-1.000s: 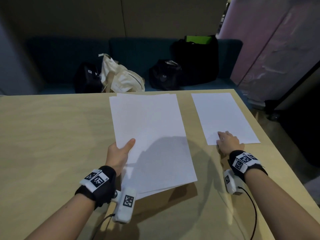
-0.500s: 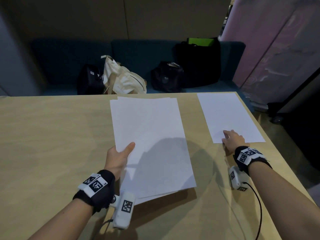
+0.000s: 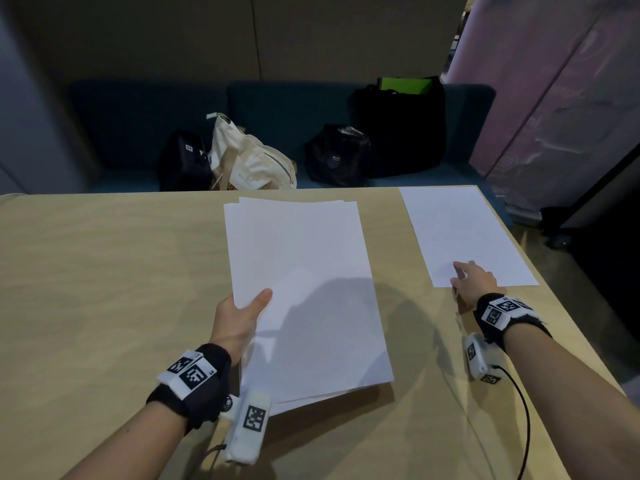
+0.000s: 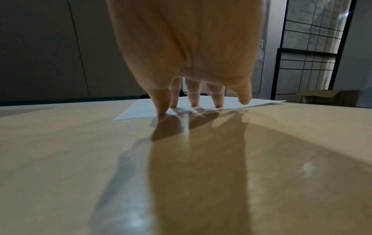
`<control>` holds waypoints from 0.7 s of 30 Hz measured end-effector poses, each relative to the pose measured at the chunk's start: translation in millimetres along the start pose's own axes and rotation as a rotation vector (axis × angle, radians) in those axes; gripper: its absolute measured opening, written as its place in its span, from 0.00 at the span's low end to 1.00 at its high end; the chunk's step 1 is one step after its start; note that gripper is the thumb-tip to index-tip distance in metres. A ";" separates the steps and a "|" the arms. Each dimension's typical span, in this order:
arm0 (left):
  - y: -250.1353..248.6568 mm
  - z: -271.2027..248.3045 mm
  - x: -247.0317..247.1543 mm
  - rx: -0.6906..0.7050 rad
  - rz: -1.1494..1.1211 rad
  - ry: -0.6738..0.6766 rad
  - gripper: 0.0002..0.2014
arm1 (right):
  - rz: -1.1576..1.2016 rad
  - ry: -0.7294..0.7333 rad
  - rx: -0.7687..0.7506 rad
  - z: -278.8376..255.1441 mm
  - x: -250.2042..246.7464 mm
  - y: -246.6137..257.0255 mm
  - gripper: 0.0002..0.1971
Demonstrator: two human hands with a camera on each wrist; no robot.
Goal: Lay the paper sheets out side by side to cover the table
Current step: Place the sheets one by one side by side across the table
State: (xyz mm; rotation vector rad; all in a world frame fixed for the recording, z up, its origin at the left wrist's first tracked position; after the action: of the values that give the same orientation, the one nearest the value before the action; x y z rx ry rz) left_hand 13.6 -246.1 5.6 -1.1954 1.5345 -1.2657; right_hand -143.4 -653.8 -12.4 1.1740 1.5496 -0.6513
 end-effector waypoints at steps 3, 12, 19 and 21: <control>0.6 -0.3 0.7 -0.004 0.002 0.006 0.14 | 0.006 0.005 0.007 0.7 -0.5 0.8 0.16; 0.3 0.5 3.1 0.000 0.019 0.016 0.16 | 0.009 -0.009 0.014 4.1 -1.7 2.5 0.15; 1.4 1.1 4.6 -0.012 0.006 0.023 0.16 | -0.005 -0.012 0.002 2.2 -2.4 4.9 0.14; 0.5 0.8 4.9 -0.009 0.004 0.027 0.16 | 0.002 -0.009 -0.004 1.4 -2.0 5.5 0.12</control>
State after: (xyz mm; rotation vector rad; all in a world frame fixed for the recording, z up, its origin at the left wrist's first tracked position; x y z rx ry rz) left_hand 13.2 -251.1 4.9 -1.1855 1.5631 -1.2783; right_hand -137.8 -653.7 -10.1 1.1673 1.5414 -0.6514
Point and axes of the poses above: each hand's wrist, its own z-axis towards the middle knuckle, its own x-axis out of the palm, y = z × x, the point moved 7 cm from there along z, towards the middle knuckle, and after that the axes turned 8 degrees about x, right-handed, at the moved point
